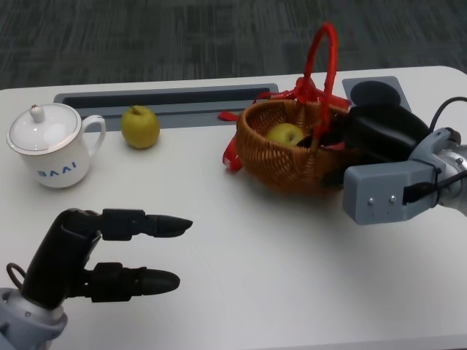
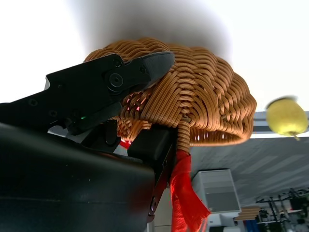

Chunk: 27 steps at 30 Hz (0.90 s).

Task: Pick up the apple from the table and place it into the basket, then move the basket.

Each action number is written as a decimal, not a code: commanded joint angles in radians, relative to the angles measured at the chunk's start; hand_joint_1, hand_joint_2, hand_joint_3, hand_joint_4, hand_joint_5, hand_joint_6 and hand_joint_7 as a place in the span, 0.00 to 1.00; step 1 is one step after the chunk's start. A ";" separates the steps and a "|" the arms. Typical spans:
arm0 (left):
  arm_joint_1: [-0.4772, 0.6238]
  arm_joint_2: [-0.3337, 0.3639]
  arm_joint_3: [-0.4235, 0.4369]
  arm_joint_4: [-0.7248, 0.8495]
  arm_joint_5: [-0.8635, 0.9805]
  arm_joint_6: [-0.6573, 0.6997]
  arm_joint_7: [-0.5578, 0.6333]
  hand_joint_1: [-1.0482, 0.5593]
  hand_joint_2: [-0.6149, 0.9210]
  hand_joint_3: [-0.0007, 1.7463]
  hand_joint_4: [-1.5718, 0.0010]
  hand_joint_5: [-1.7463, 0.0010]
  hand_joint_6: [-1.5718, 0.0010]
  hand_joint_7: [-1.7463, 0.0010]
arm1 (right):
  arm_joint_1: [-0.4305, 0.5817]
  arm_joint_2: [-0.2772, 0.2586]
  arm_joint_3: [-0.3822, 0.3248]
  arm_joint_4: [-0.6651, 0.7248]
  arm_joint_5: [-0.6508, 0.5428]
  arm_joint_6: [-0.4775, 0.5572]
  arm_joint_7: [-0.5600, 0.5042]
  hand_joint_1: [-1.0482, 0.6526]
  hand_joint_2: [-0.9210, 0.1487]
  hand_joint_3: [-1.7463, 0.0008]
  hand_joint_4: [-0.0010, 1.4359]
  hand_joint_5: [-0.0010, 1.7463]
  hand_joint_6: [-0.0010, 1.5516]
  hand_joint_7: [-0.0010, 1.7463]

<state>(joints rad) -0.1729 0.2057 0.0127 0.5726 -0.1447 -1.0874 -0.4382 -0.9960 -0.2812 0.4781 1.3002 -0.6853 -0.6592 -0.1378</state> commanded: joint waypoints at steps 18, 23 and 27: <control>0.107 0.021 0.022 -0.084 0.002 -0.019 0.023 0.37 0.86 0.00 0.27 1.00 0.33 1.00 | -0.099 0.014 0.021 0.076 -0.055 0.342 -0.066 0.44 0.00 0.95 0.77 0.18 0.63 0.00; 0.161 0.024 0.033 -0.141 0.004 -0.004 0.029 0.36 0.86 0.00 0.27 1.00 0.32 1.00 | -0.101 0.022 0.011 0.083 -0.051 0.402 -0.062 0.45 0.00 0.98 0.78 0.10 0.65 0.00; 0.198 0.034 0.037 -0.186 0.006 0.006 0.032 0.35 0.86 0.00 0.27 1.00 0.32 1.00 | -0.105 0.021 -0.004 0.088 -0.043 0.448 -0.056 0.42 0.00 0.96 0.79 0.08 0.65 0.01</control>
<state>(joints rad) 0.0087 0.2189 0.0408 0.4076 -0.1428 -1.0878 -0.4177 -1.0667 -0.2484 0.4867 1.3803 -0.7413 -0.2368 -0.1948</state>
